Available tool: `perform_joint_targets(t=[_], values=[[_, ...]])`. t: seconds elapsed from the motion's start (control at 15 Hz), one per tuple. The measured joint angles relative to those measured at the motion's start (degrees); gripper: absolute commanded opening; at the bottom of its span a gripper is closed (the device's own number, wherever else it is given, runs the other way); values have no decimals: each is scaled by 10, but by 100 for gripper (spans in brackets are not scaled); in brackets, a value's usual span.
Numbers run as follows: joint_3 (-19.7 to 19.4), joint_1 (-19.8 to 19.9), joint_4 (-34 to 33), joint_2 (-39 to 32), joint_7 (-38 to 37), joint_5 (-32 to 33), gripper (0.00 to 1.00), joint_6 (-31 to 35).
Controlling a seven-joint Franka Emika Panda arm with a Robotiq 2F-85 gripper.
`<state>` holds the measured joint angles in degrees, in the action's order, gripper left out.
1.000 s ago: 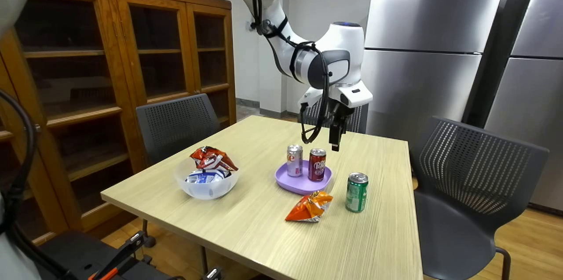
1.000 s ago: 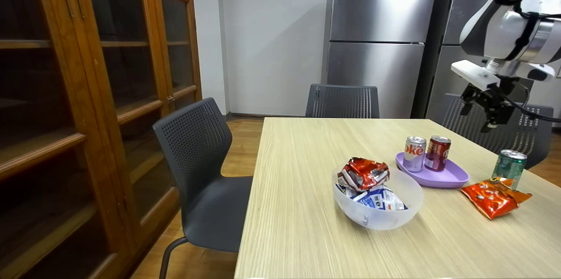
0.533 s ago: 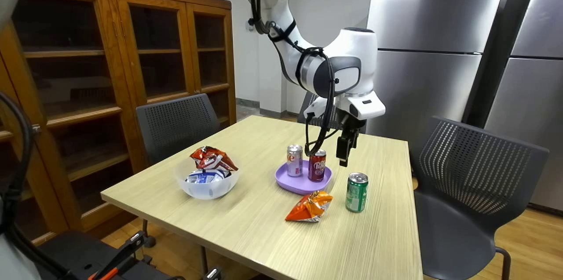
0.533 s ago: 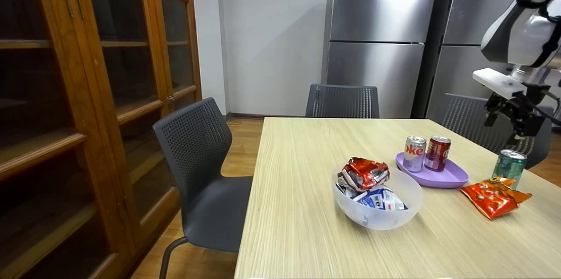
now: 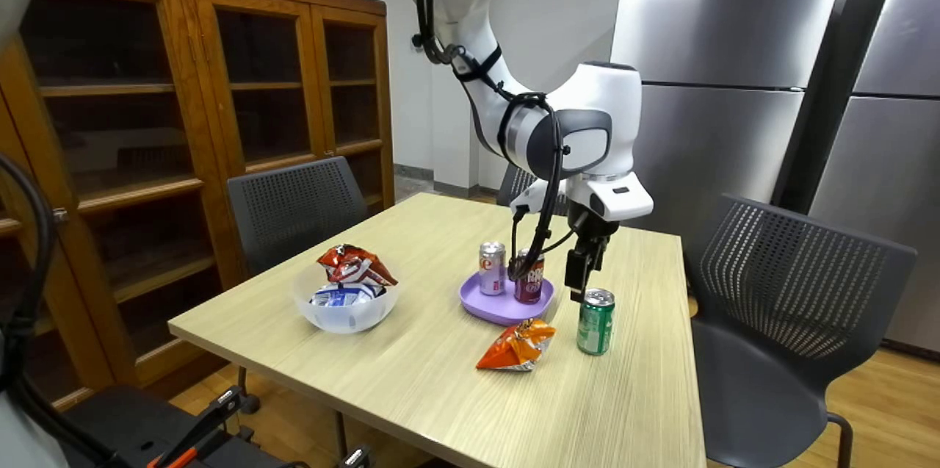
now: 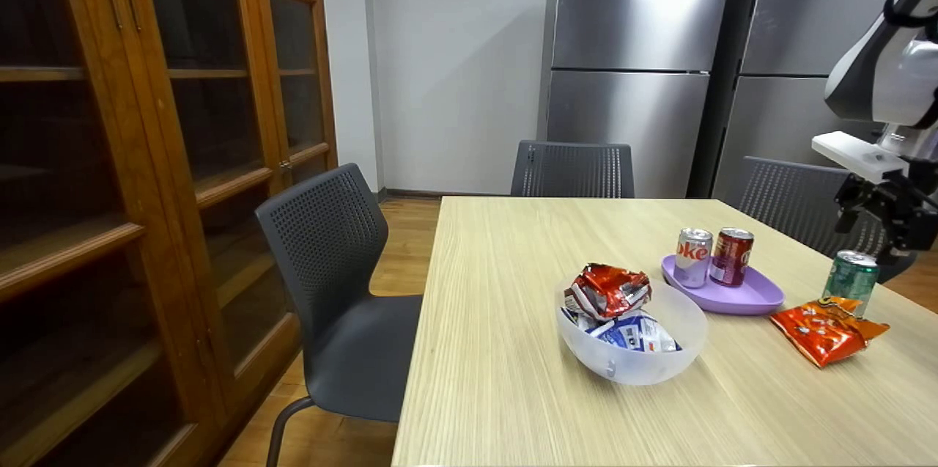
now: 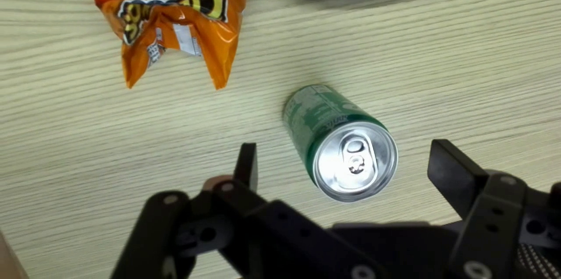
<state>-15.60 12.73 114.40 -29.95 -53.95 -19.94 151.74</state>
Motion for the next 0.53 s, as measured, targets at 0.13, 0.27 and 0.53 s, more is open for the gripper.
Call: perform_joint_targets(t=[0.13,0.27,0.53], values=[[-1,0,0,-1,0,0,100,0],[-1,0,0,-2,-1,0,100,0],[-1,0,-6,-13,-2,0,100,0]])
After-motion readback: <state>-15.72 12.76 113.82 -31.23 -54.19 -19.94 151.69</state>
